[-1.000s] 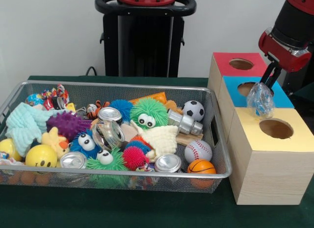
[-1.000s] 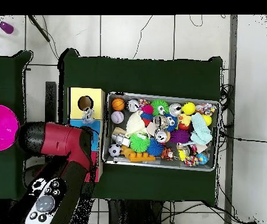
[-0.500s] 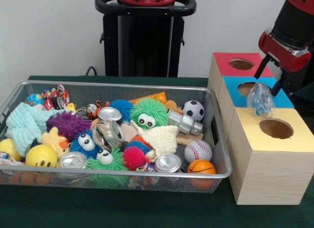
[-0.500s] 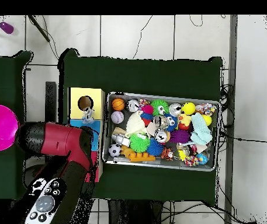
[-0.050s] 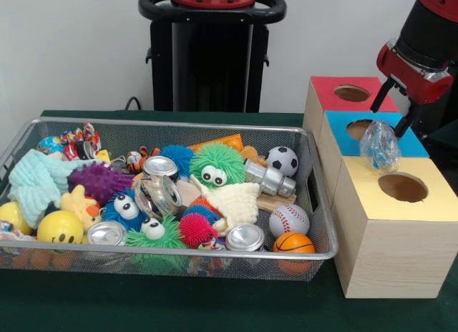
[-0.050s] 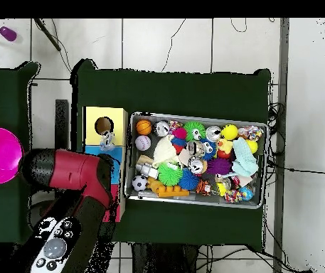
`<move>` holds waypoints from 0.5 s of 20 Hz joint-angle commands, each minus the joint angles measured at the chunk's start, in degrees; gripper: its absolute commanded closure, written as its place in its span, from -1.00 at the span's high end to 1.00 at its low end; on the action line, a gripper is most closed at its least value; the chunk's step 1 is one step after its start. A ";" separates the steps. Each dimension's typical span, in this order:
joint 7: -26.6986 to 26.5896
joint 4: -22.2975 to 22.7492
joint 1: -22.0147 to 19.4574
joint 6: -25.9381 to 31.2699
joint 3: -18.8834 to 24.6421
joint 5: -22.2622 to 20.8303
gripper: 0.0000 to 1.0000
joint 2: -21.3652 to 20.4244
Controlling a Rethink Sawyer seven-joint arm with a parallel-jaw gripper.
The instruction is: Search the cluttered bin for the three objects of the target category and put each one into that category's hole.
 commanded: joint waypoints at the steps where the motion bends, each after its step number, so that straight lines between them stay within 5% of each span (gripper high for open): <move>1: 10.68 -1.01 -1.24 7.12 3.37 -1.51 1.00 1.17; 6: 11.11 -3.22 -0.79 15.47 2.95 -2.32 1.00 -1.05; 10: 11.40 -5.45 -0.77 16.68 2.42 -2.63 1.00 -0.34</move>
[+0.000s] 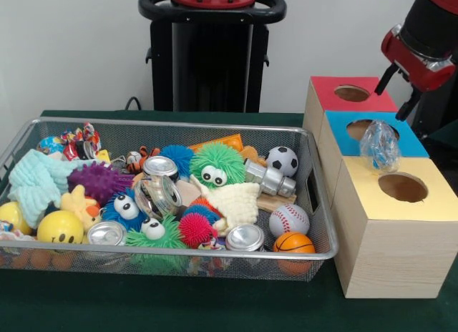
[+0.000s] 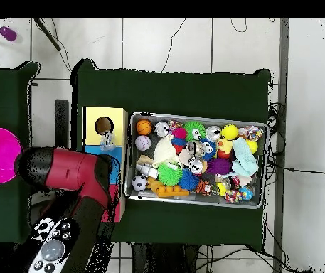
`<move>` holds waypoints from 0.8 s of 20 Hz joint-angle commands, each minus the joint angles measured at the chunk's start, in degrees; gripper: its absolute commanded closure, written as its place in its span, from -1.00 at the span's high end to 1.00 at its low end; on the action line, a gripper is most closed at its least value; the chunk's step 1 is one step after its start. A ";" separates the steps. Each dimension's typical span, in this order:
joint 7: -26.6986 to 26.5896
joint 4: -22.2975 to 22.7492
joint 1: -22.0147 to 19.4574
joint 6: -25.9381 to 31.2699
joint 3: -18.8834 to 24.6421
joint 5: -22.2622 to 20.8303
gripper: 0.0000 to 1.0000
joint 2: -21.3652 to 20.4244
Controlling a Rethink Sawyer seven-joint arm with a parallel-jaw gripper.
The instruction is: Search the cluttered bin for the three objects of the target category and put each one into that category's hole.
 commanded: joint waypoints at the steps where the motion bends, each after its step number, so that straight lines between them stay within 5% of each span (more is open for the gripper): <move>1: 11.19 -5.14 -0.98 8.25 2.42 -2.75 1.00 0.94; 9: 10.35 -9.84 -1.92 10.82 1.81 -3.76 1.00 2.82; 16: 8.66 -13.63 -3.56 7.48 1.22 -4.87 1.00 6.52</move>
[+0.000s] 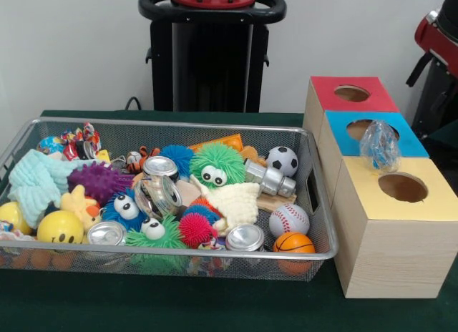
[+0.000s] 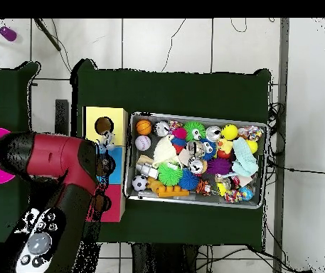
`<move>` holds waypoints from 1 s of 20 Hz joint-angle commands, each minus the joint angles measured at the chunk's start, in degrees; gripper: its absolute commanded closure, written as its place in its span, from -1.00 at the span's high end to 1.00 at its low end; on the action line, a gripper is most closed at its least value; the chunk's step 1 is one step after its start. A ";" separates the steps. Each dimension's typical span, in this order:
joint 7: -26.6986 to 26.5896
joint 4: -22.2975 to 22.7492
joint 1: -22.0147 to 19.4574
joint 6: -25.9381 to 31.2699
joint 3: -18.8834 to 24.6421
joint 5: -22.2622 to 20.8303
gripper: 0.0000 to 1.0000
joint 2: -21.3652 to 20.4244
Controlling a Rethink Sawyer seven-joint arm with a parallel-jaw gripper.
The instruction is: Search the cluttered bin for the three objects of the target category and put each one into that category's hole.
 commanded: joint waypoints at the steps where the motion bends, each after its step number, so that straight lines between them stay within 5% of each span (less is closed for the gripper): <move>1: 8.53 -5.60 -3.42 1.24 1.42 -4.85 1.00 5.92; 20: 1.55 -8.20 -7.96 -1.31 6.30 -8.36 1.00 8.09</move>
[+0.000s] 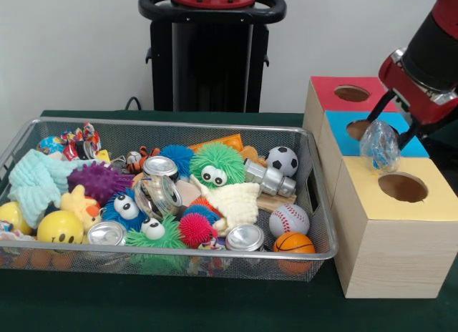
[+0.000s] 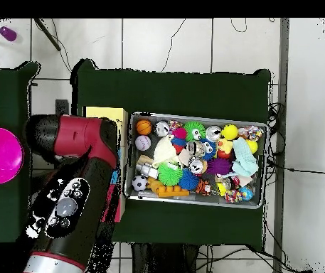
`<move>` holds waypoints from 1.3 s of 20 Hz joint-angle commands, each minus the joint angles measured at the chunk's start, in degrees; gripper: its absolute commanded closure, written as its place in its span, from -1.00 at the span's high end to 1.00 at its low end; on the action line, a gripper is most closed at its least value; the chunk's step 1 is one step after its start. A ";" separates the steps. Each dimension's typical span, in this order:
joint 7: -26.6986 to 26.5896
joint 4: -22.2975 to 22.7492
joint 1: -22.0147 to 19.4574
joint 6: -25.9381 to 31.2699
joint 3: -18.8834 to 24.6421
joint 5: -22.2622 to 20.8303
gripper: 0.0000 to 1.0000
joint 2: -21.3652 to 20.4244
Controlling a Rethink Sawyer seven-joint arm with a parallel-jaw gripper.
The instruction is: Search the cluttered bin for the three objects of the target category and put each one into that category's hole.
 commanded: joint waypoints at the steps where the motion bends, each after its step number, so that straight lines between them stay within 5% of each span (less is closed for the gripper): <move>1: 1.57 -1.37 -2.34 -1.29 6.36 -2.90 1.00 2.06; 26: 0.51 3.37 -1.82 -2.80 7.53 -3.10 1.00 -0.47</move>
